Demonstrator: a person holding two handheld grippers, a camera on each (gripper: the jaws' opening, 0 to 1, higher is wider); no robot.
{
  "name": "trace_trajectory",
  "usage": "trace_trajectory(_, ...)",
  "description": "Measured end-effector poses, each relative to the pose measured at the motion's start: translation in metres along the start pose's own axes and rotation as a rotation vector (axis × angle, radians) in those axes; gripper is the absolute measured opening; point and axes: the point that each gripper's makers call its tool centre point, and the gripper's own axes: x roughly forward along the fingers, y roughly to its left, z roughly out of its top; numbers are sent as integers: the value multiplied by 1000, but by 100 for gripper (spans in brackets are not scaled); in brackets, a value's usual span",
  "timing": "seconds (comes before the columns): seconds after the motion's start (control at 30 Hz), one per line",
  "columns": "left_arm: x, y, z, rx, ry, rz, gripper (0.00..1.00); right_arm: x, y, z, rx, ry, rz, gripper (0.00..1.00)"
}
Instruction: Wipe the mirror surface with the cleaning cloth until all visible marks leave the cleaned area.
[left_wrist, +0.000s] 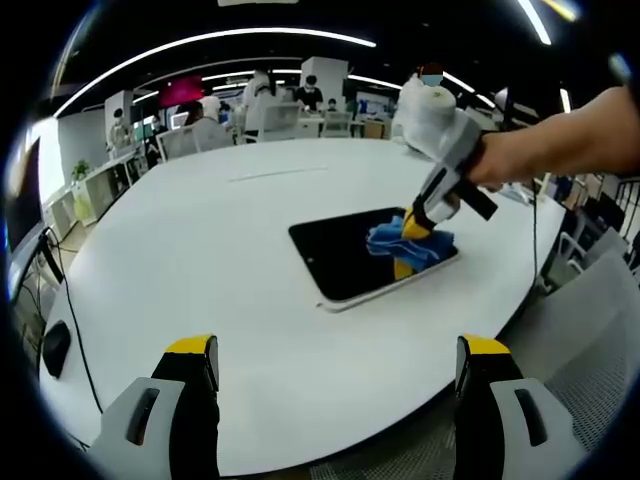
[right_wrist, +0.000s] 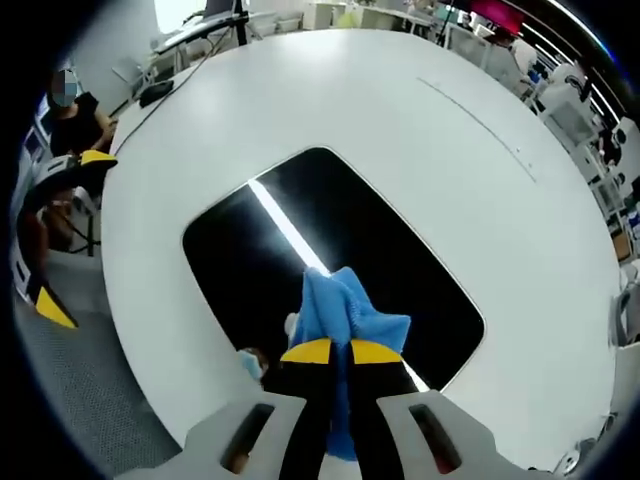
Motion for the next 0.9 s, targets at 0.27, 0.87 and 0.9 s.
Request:
trace_trajectory(0.27,0,1,0,1,2,0,99,-4,9,-5,21,13,33,0)
trace_trajectory(0.87,1,0,0,7,6,-3,99,-9,27,-27,35,6,113,0)
trace_trajectory(0.9,1,0,0,7,6,-2,99,-8,27,-28,33,5,117,0)
